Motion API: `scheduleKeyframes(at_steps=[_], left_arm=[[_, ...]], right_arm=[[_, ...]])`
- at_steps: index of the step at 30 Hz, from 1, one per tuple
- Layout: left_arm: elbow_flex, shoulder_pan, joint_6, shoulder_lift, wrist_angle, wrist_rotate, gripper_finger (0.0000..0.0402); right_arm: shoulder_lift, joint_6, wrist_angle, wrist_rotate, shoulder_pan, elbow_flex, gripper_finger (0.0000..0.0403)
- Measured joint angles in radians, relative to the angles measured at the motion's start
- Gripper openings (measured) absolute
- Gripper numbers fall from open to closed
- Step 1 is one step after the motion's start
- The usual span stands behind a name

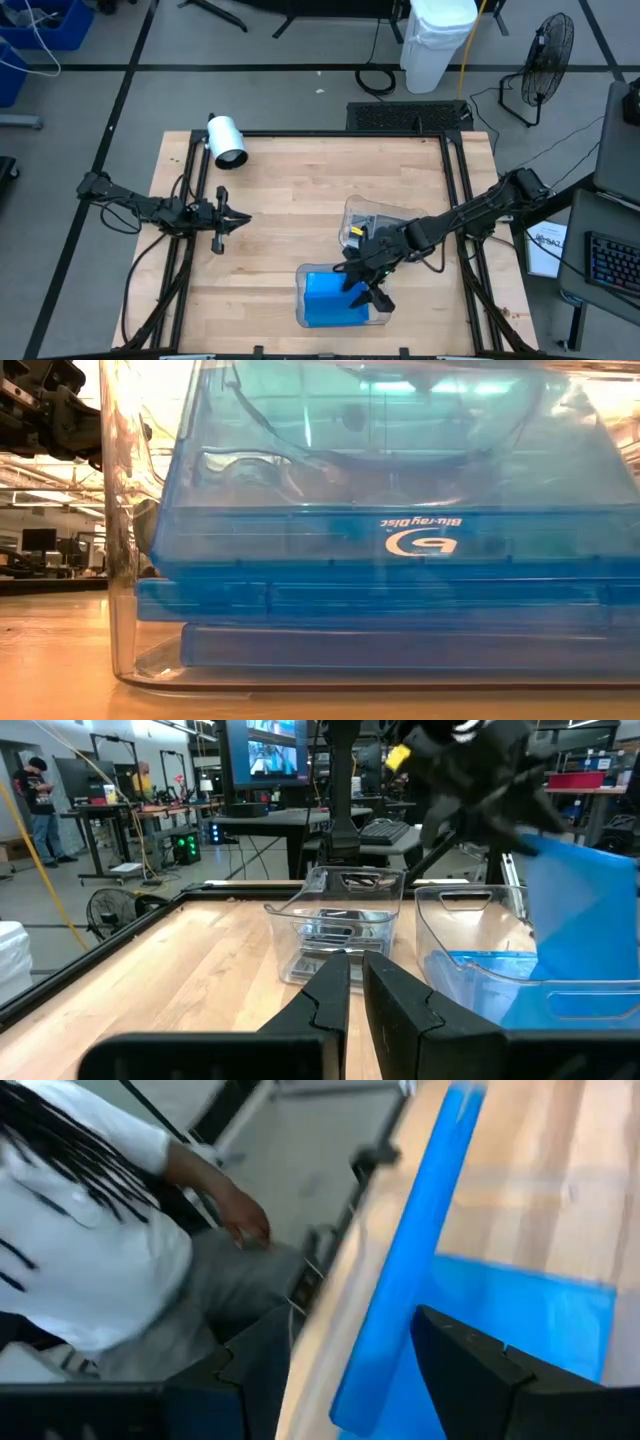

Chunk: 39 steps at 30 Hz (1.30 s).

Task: Pick & place jewel cases by type
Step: Put the blue CD case into the left transparent bin

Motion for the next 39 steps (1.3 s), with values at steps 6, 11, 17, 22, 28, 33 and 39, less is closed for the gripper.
scheduleKeyframes(at_steps=[6,11,17,22,28,33,39], left_arm=[[0.0,0.0,0.0,0.0,-0.001,0.0,0.0037],[0.0,0.0,0.0,0.0,-0.002,0.0,0.0037],[0.0,0.0,0.0,0.0,0.0,0.0,0.0037],[0.0,0.0,0.0,0.0,-0.001,0.0,0.0037],[0.0,0.0,0.0,0.0,-0.001,0.0,0.0037],[0.0,0.0,0.0,0.0,0.0,0.0,0.0037],[0.0,0.0,0.0,0.0,-0.001,0.0,0.0037]], right_arm=[[0.071,-0.001,-0.011,0.022,0.0,-0.002,0.0195],[0.082,-0.001,0.009,0.02,0.0,-0.002,0.0151],[0.079,-0.069,0.045,0.043,0.022,-0.001,0.0017],[0.034,-0.105,0.049,0.251,0.084,-0.001,0.0014],[-0.006,-0.161,0.047,0.655,0.191,0.0,0.0014],[0.006,0.015,0.063,1.017,0.295,0.0,0.0013],[-0.003,0.292,0.073,1.261,0.404,0.0,0.0013]])
